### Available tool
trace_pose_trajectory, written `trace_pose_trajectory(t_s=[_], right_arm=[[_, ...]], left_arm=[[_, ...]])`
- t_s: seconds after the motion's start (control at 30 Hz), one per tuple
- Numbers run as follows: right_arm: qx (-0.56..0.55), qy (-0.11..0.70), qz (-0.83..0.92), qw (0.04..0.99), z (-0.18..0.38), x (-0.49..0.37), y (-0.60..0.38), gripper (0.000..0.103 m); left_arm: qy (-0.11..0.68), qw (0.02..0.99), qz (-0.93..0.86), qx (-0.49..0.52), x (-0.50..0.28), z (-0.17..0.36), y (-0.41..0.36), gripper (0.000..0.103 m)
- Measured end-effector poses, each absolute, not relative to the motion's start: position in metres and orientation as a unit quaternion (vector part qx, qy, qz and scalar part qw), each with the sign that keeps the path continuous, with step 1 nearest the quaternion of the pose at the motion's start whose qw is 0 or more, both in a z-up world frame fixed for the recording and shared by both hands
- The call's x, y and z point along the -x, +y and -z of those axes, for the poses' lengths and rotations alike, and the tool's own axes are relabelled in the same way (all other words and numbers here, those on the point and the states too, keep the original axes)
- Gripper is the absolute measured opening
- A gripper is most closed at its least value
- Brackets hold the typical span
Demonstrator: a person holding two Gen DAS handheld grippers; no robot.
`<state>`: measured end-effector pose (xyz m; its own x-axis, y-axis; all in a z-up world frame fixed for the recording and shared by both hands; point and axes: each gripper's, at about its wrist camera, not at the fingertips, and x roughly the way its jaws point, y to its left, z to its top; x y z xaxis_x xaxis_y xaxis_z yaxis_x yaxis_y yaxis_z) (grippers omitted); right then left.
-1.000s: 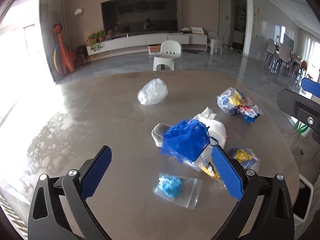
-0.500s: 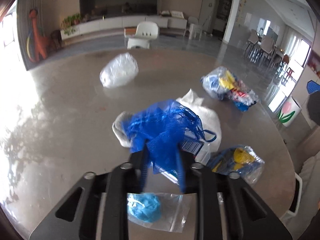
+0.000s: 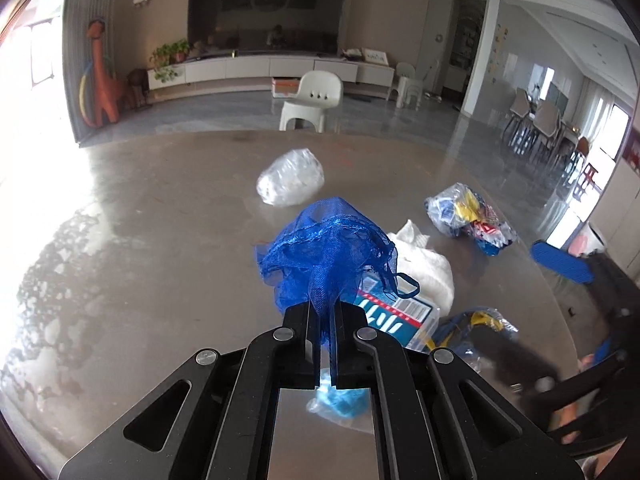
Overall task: Collect trash
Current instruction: 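Grasp the blue mesh bag with the left tool while the right tool grasps the water bottle, then carry the mesh bag and bottle over the white bin with both tools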
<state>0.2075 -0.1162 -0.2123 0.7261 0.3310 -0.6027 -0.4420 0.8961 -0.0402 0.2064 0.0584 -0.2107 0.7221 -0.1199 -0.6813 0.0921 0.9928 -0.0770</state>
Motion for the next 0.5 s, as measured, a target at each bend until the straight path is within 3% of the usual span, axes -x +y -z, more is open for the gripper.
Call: trace_pose_trajectory(t_s=[0.23, 0.33, 0.4, 0.5], right_arm=[[0.126, 0.329, -0.223, 0.909, 0.253, -0.228, -0.079, 0.098], [0.135, 0.349, -0.227, 0.899, 0.267, -0.235, -0.072, 0.085], [0.145, 0.37, -0.225, 0.89, 0.278, -0.241, -0.07, 0.06], [0.149, 0.376, -0.231, 0.885, 0.28, -0.241, -0.069, 0.059]], left_arm=[[0.363, 0.93, 0.055, 0.014, -0.202, 0.213, 0.07, 0.002], [0.364, 0.929, 0.054, 0.021, -0.202, 0.214, 0.075, 0.002], [0.364, 0.929, 0.053, 0.025, -0.202, 0.215, 0.077, 0.002], [0.364, 0.93, 0.053, 0.027, -0.201, 0.215, 0.078, 0.002]])
